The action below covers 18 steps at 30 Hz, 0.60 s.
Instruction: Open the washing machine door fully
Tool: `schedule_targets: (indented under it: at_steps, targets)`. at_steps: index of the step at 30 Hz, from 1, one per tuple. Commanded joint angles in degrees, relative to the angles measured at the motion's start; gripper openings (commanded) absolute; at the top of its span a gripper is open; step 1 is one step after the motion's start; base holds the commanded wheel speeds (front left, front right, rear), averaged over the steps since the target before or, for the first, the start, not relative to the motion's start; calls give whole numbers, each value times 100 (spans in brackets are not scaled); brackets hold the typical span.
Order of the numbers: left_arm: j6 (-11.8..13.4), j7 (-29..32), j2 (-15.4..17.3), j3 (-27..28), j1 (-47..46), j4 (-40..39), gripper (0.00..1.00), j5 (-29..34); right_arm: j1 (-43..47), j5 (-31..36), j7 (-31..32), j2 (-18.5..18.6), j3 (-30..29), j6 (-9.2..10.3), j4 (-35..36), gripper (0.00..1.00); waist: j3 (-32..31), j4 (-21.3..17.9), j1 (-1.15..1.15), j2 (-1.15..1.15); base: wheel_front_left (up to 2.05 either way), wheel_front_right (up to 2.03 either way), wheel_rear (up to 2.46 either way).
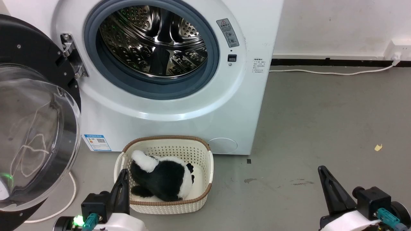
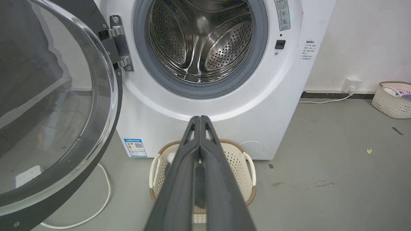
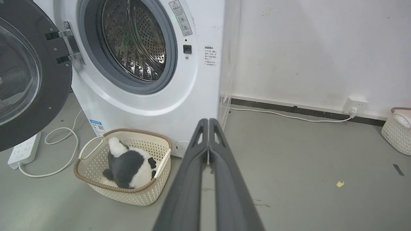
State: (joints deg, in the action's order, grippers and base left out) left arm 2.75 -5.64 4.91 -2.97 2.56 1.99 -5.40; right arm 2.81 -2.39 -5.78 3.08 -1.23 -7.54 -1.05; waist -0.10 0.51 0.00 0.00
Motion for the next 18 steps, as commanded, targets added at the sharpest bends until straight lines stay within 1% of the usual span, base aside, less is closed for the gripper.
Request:
schedule_targets:
  at_steps: [1, 18]
  targets:
    - [-39, 22, -7, 22, -86, -23, 0, 56, -117, 51, 31, -13, 14, 3, 41, 0, 0, -1, 0, 0, 0, 0, 0]
    - [-146, 267, -95, 146, -163, -103, 0, 274, -191, 136, 278, -16, 63, 4, 70, 0, 5, -24, 0, 0, 0, 0, 0]
